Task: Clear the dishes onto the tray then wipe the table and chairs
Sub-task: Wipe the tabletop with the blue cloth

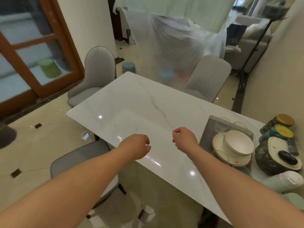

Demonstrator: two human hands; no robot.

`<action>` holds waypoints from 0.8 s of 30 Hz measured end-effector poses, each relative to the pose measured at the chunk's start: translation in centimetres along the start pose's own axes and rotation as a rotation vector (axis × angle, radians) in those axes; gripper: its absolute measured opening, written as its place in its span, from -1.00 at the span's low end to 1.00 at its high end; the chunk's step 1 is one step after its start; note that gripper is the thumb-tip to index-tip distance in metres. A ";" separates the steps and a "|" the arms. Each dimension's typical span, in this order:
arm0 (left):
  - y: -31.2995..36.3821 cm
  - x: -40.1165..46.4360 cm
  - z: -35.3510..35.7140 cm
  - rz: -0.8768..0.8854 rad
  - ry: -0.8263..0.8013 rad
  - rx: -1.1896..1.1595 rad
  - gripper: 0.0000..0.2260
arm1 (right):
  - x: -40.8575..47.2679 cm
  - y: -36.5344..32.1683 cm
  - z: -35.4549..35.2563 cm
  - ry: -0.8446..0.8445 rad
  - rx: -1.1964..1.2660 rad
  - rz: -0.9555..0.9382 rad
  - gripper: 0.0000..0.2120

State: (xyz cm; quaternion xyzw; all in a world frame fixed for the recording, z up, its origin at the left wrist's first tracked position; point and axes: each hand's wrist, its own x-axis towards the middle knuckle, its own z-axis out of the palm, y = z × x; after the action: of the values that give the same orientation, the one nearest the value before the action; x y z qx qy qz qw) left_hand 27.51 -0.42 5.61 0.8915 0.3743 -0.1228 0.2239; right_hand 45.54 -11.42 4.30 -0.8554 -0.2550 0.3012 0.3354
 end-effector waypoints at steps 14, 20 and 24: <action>-36.1 -20.9 -5.4 -0.555 0.237 -0.261 -0.77 | -12.4 -23.7 37.6 -0.499 -0.261 -0.445 -0.86; -45.5 -35.1 -3.0 -0.948 0.359 -0.400 -0.74 | -21.7 -30.6 52.0 -0.865 -0.302 -0.651 -0.86; -47.5 -43.3 -0.8 -1.159 0.401 -0.469 -0.73 | -29.5 -32.5 58.7 -1.065 -0.341 -0.777 -0.87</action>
State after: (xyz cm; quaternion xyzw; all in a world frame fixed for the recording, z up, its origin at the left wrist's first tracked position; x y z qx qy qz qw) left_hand -36.60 2.89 8.42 0.4785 0.8453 0.0298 0.2360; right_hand -22.63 15.41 3.28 -0.4778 -0.7180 0.4944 0.1086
